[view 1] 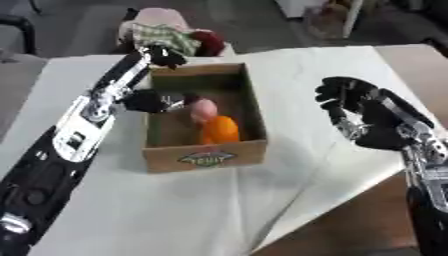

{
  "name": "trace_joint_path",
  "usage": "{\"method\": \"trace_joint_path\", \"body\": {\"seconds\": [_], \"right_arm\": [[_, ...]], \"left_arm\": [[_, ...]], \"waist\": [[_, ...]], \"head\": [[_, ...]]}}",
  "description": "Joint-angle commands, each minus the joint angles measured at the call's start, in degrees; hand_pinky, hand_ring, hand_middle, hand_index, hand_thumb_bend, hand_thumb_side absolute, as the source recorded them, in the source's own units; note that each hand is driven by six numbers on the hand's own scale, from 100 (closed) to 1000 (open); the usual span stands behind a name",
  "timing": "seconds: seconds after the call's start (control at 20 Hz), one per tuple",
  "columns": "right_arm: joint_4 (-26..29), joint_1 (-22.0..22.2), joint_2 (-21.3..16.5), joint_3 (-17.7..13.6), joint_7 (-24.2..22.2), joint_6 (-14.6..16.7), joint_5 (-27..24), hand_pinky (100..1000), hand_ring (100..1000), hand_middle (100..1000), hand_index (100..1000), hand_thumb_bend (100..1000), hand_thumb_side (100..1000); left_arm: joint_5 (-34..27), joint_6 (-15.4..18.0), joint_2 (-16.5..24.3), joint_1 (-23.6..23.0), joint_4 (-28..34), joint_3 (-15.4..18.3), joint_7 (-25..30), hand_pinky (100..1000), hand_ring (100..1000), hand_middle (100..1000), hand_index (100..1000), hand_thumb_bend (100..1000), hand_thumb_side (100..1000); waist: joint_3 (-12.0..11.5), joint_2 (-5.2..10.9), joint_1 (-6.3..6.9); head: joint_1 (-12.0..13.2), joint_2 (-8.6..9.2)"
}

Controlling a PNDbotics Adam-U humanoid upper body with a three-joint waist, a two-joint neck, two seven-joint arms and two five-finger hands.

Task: Pick up objects on the table and place them in the box.

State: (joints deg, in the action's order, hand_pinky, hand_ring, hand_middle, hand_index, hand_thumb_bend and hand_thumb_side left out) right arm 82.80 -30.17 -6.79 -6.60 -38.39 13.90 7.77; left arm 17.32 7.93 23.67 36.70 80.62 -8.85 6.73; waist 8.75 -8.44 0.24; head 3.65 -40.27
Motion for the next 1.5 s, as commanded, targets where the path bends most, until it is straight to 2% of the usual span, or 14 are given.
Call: {"method": "trace_joint_path", "body": {"seconds": [0.05,0.3,0.5,0.75,1.05,1.5], "right_arm": [[1.6,-0.5,-1.4,-0.8,0.7,-0.2,-0.2,785,805,777,896,100,272],[1.9,-0.5,-2.0,-1.3,1.4,-0.5,-0.1,782,802,770,891,100,272],[2.1,-0.4,-2.2,-1.6,2.0,-0.8,-0.2,777,797,762,887,100,276],[2.2,-0.5,-2.4,-1.7,2.4,-1.0,-0.4,771,788,751,881,100,277],[2.2,-0.4,-2.4,-1.9,3.5,-1.1,-0.6,763,780,744,877,100,282],[2.4,-0.6,-2.4,-1.8,4.2,-1.2,-0.7,754,769,733,872,100,285]], "left_arm": [[-3.1,-0.7,1.4,-2.2,5.7,4.9,-3.1,820,708,656,740,474,451],[-8.0,-1.2,3.9,-9.6,13.7,7.4,-8.0,815,703,650,738,434,407],[-11.9,-3.8,3.4,-15.9,20.1,8.5,-11.4,812,696,643,737,390,391],[-16.7,-7.9,1.7,-23.2,26.2,10.7,-12.3,812,692,638,736,362,398],[-22.1,-9.5,-0.1,-25.9,28.0,12.7,-12.0,811,687,632,734,337,400],[-21.7,-9.9,-2.7,-27.6,27.0,13.1,-11.4,806,675,621,734,309,414]], "waist": [[-0.7,0.94,0.06],[-2.1,0.57,0.19],[-2.9,0.18,0.35],[-3.3,-0.25,0.2],[-3.9,-0.51,0.01],[-4.3,-0.73,0.13]], "head": [[-0.8,0.15],[-1.3,0.16],[-1.2,0.28],[-1.2,-0.03],[-0.8,-0.23],[0.9,-0.9]]}}
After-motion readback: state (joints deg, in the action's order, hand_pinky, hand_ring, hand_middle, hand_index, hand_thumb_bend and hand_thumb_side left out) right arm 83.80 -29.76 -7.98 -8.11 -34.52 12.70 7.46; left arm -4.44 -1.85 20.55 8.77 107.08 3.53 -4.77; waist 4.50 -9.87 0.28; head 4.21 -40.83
